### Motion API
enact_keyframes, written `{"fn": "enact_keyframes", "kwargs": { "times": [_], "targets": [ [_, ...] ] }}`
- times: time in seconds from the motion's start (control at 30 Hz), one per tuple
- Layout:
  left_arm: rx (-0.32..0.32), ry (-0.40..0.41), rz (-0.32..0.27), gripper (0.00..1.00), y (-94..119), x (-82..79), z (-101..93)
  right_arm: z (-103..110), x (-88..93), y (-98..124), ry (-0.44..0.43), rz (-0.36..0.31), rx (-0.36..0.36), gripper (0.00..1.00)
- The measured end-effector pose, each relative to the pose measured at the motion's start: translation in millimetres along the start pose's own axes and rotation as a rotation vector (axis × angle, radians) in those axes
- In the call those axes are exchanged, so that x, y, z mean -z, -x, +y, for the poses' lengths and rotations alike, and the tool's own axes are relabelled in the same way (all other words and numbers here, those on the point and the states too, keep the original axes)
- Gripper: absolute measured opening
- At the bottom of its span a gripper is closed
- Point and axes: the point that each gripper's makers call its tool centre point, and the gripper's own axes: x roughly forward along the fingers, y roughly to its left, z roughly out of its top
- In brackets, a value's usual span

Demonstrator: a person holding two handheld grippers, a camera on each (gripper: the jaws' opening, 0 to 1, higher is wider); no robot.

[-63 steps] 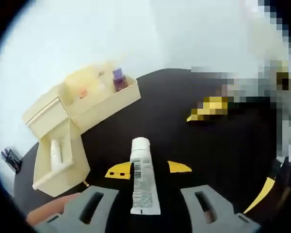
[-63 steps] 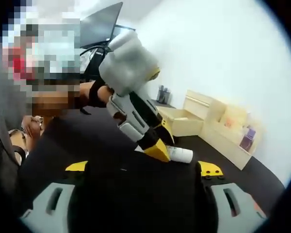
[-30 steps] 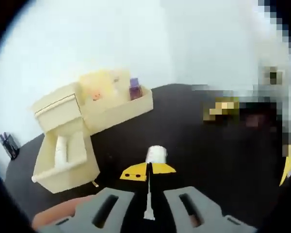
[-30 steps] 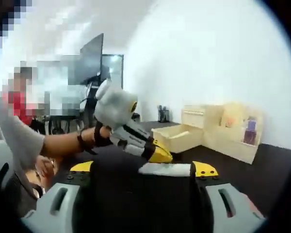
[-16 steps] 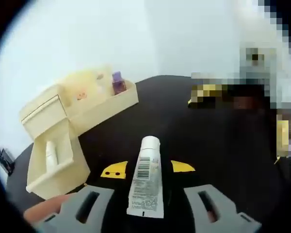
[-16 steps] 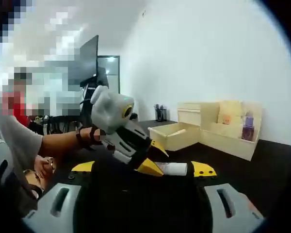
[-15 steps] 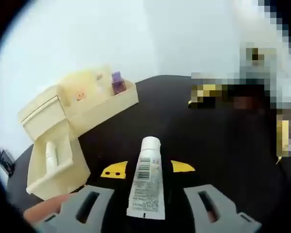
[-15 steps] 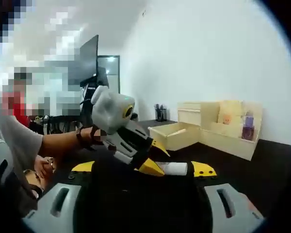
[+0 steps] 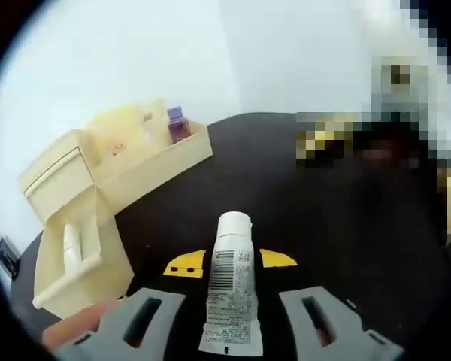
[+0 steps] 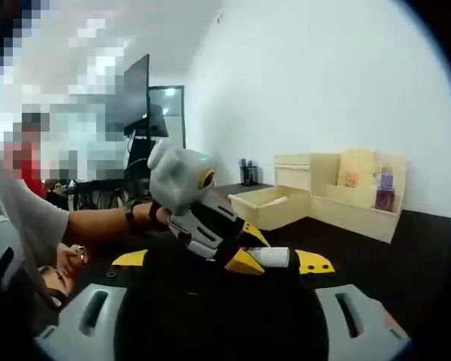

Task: Open the drawer, pick up the cosmetic bottles from the table one by one, place them into the drawer, release the gripper, close the drawer, and move the gripper away

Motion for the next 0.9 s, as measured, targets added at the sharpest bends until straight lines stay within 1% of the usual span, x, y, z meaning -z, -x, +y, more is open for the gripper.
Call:
{"fn": "enact_keyframes", "kwargs": {
  "times": [0.1,0.13,0.23,0.33,0.37,0.4,0.43,0.47,0.5,0.57,0.63,0.67,0.7,0.73,0.77,0.8,0.9],
  "targets": [
    [0.009,0.014,-0.024,0.2,5,-4.2,-0.5,-1,-5.0,3,-0.01,-0.024,0.002,0.68],
    [0.013,0.022,-0.041,0.2,8,-6.6,-0.6,-2,-8.4,4,-0.021,-0.041,0.002,0.68],
    [0.056,0.063,-0.101,0.19,17,-16.4,-4.5,-3,-20.2,9,-0.04,-0.1,-0.006,0.66],
    [0.1,0.099,-0.162,0.19,27,-27.3,-9.1,-2,-40.2,17,-0.081,-0.2,-0.029,0.6],
    [0.121,0.112,-0.189,0.19,31,-31.8,-11.5,-3,-45.7,21,-0.108,-0.228,-0.032,0.57],
    [0.14,0.128,-0.214,0.19,34,-35.9,-12.9,-5,-55.9,26,-0.15,-0.283,-0.045,0.54],
    [0.175,0.151,-0.25,0.19,39,-41.3,-15.7,-6,-61.1,30,-0.186,-0.31,-0.057,0.51],
    [0.215,0.158,-0.278,0.19,43,-45.3,-20.3,-8,-64.4,33,-0.211,-0.327,-0.063,0.49],
    [0.239,0.174,-0.288,0.19,45,-46.8,-23.3,-10,-68.7,37,-0.222,-0.353,-0.064,0.47],
    [0.306,0.189,-0.327,0.19,51,-52.5,-32.1,-12,-70.5,41,-0.219,-0.36,-0.069,0.46],
    [0.362,0.227,-0.364,0.19,57,-59.6,-38.5,-12,-72.6,42,-0.208,-0.374,-0.063,0.44],
    [0.397,0.24,-0.384,0.18,61,-63.8,-40.3,-12,-73.6,43,-0.205,-0.379,-0.069,0.42],
    [0.427,0.259,-0.404,0.18,66,-67.8,-43.0,-10,-74.1,44,-0.213,-0.379,-0.081,0.38],
    [0.461,0.272,-0.428,0.18,70,-72.1,-46.1,-10,-74.0,43,-0.225,-0.379,-0.083,0.36],
    [0.495,0.291,-0.452,0.18,76,-76.3,-48.8,-10,-73.9,43,-0.235,-0.382,-0.088,0.36],
    [0.512,0.304,-0.466,0.18,78,-78.7,-49.9,-9,-72.5,42,-0.248,-0.378,-0.095,0.35],
    [0.605,0.357,-0.511,0.18,89,-86.2,-59.2,-5,-71.1,41,-0.27,-0.381,-0.128,0.34]
  ]
}}
